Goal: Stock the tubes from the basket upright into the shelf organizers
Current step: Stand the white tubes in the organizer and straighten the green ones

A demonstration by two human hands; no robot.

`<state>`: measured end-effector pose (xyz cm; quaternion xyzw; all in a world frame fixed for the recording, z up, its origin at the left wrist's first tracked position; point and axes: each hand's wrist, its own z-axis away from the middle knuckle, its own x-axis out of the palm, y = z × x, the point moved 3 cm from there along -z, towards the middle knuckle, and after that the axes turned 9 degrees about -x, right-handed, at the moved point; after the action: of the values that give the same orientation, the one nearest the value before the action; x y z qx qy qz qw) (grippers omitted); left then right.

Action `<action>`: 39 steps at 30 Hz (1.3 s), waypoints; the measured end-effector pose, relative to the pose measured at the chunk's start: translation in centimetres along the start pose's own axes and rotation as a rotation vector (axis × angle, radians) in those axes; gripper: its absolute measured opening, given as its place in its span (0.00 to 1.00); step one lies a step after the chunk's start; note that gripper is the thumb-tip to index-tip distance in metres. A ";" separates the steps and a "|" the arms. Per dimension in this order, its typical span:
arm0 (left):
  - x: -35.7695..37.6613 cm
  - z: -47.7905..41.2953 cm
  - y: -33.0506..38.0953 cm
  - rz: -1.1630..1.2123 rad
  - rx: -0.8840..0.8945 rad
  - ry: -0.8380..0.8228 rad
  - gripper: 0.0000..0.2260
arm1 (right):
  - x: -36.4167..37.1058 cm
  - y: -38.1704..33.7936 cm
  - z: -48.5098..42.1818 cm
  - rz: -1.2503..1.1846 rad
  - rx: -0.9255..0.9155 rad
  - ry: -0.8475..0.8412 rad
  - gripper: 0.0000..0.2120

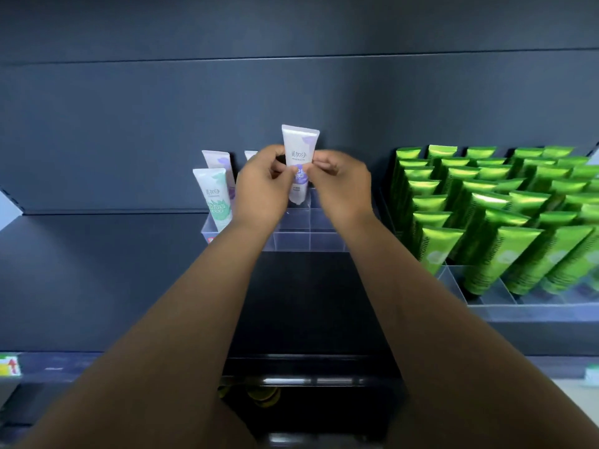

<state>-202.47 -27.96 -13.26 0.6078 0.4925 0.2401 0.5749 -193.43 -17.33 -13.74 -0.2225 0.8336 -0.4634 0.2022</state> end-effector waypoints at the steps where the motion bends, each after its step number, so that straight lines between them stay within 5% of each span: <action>1: 0.4 -0.2 -0.3 0.000 -0.009 -0.005 0.09 | 0.2 0.4 -0.2 0.028 -0.002 0.015 0.10; 9: 2.5 -0.8 -2.0 0.019 -0.163 -0.043 0.11 | 1.4 4.6 -1.7 0.191 0.071 0.017 0.04; 21: 3.3 -0.5 -2.5 -0.027 -0.269 -0.005 0.11 | 1.8 5.7 -1.7 0.223 0.069 -0.141 0.15; 30: 2.6 -0.9 -3.1 0.151 -0.374 0.020 0.05 | 2.3 6.3 -1.8 0.224 0.082 -0.114 0.11; 39: 3.0 -0.3 -2.0 -0.042 -0.302 0.056 0.06 | 2.3 5.9 -1.5 0.388 0.038 -0.141 0.07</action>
<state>-202.16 -25.54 -15.90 0.4968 0.4793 0.3162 0.6508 -197.25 -14.84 -18.35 -0.0859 0.8357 -0.4147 0.3495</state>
